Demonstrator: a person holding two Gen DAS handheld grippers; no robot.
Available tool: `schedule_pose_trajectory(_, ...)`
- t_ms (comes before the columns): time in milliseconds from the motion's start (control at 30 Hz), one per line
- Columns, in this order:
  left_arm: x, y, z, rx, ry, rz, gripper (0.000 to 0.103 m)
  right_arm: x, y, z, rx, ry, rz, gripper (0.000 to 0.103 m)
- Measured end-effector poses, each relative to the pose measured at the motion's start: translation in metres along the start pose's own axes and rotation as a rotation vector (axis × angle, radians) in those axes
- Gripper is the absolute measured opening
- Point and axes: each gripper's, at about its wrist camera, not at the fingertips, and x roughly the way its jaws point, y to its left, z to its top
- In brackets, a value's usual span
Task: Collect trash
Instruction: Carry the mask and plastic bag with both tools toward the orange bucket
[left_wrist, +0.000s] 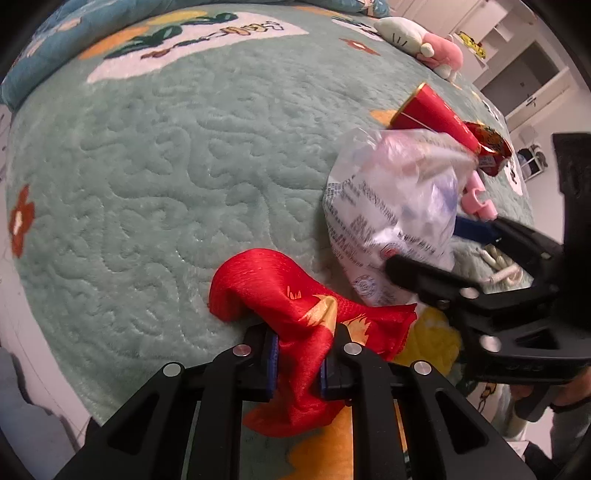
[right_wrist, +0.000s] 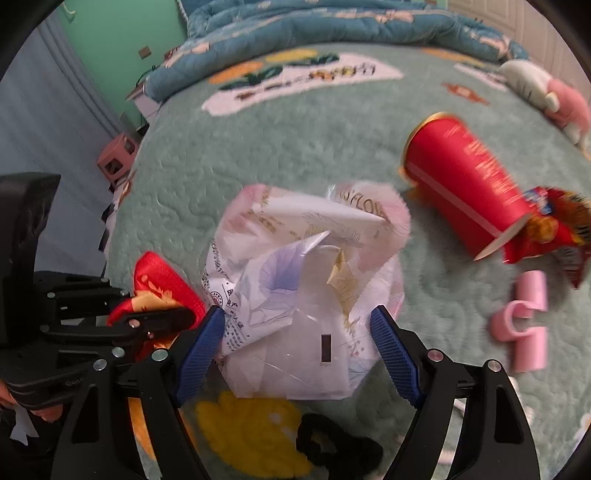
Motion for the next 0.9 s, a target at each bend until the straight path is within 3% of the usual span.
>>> schedule_pose_trajectory(67, 0.002, 0.002, 0.002, -0.006, -0.005, -0.011, 0.015, 0.006, 0.004, 0.000, -0.041, 0.011, -0.020, 0.040)
schedule_pose_trajectory(133, 0.004, 0.005, 0.000, -0.011, -0.008, -0.023, 0.014, 0.009, 0.008, 0.000, -0.081, 0.006, -0.037, 0.023)
schedule_pose_trajectory(267, 0.003, 0.006, -0.002, -0.014, -0.021, -0.023, 0.011, 0.010, 0.002, 0.001, -0.068, -0.011, -0.010, 0.009)
schedule_pose_trajectory(633, -0.081, -0.028, -0.026, 0.090, -0.162, 0.015, 0.010, -0.096, 0.035, -0.011, -0.062, -0.197, 0.036, 0.008)
schedule_pose_trajectory(900, -0.138, -0.081, -0.048, 0.214, -0.277, 0.013, 0.010, -0.195, 0.049, -0.060, 0.016, -0.376, 0.061, 0.008)
